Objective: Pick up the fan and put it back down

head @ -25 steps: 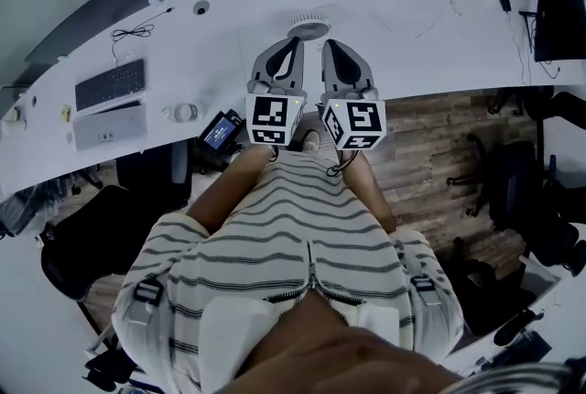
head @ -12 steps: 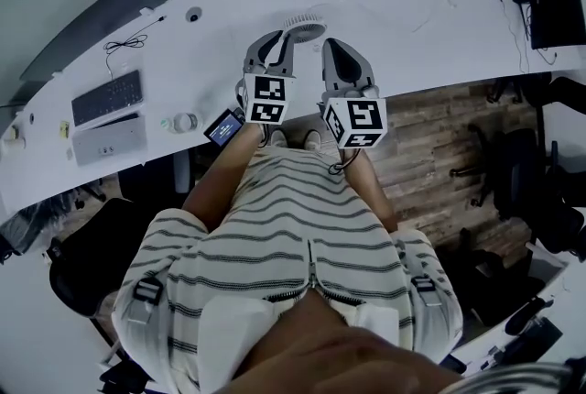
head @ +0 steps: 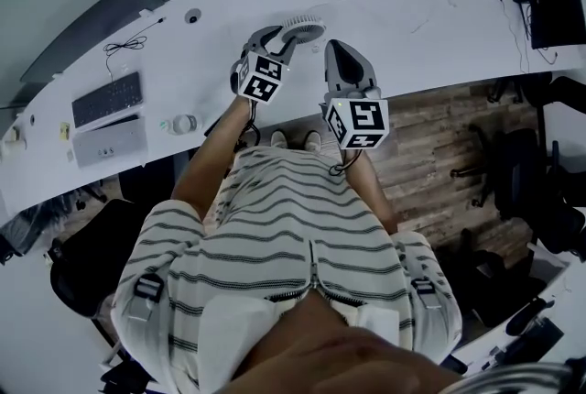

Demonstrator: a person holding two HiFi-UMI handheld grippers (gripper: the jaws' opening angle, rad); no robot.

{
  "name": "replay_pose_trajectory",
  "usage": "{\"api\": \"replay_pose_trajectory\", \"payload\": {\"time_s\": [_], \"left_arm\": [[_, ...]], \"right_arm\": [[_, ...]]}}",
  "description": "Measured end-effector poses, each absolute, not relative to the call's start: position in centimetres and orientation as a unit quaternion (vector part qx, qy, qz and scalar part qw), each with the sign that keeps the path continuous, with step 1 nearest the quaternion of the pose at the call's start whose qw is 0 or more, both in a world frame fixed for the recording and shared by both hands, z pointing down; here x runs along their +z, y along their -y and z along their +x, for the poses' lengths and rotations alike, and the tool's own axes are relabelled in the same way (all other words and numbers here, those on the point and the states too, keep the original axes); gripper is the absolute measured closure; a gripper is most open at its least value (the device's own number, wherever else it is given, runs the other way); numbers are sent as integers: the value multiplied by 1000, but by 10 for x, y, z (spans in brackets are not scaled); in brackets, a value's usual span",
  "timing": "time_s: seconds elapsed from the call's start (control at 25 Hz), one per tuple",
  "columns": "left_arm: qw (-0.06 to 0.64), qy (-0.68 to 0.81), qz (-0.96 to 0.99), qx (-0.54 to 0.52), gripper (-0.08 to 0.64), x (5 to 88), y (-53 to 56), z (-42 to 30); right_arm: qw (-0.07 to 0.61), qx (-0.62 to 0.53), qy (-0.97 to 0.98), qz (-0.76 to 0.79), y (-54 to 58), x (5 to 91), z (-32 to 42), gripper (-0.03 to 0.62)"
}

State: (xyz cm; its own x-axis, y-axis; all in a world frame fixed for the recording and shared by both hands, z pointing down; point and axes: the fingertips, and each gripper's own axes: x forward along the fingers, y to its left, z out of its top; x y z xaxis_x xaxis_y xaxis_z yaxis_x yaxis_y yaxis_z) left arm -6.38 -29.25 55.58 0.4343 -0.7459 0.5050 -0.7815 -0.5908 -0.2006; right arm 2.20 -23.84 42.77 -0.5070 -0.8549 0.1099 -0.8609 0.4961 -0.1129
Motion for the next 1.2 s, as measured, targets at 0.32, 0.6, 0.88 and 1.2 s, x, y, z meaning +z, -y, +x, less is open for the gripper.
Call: {"api": "replay_pose_trajectory", "payload": {"time_s": [0.32,0.6,0.88,1.2], "left_arm": [[32,375,858,349,391,583,308,-61],[23,307,864,399,368,611,329,-60],[14,241,872,425,331,629,346,-56],[26,185,873,450,331,642,353,-51]], "right_arm": [[18,78,866,494,237,430,22,581],[24,76,865,496,241,431,23,581],[34,74,859,505,247,434,33,581],[38,81,852,516,250,440,46,581]]}}
